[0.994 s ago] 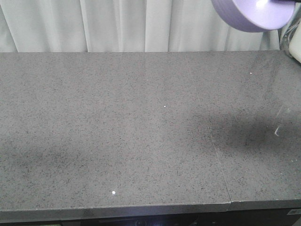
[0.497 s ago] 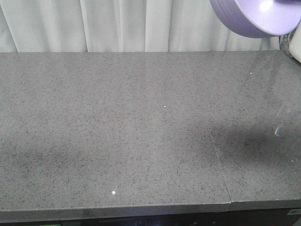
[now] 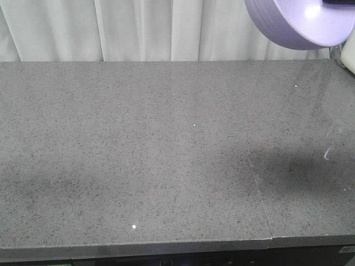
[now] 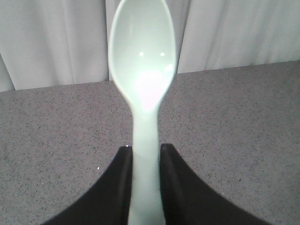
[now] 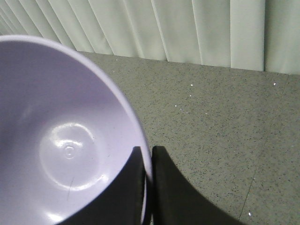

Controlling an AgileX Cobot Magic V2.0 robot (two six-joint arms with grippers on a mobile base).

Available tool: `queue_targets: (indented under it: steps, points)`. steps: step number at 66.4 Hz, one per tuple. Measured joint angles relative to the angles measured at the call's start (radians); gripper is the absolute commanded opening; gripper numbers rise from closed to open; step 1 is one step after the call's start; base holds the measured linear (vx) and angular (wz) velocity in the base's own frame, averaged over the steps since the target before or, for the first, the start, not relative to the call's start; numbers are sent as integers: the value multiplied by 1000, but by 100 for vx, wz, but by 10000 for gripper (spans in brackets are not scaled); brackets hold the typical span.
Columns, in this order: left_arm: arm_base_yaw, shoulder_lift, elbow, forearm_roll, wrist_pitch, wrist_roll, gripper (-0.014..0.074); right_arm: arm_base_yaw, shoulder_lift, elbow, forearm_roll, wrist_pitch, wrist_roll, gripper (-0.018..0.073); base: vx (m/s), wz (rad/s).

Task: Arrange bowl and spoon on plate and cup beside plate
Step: 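Lift the lavender bowl up with the right gripper, then turn the base away from the counter holding spoon and bowl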

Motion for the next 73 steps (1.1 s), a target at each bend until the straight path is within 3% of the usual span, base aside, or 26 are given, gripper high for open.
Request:
queue_targets:
  steps: [73]
  points:
    - [0,0,0,0,0,0,-6,0,0,0,0,2,0,-10,0,-2]
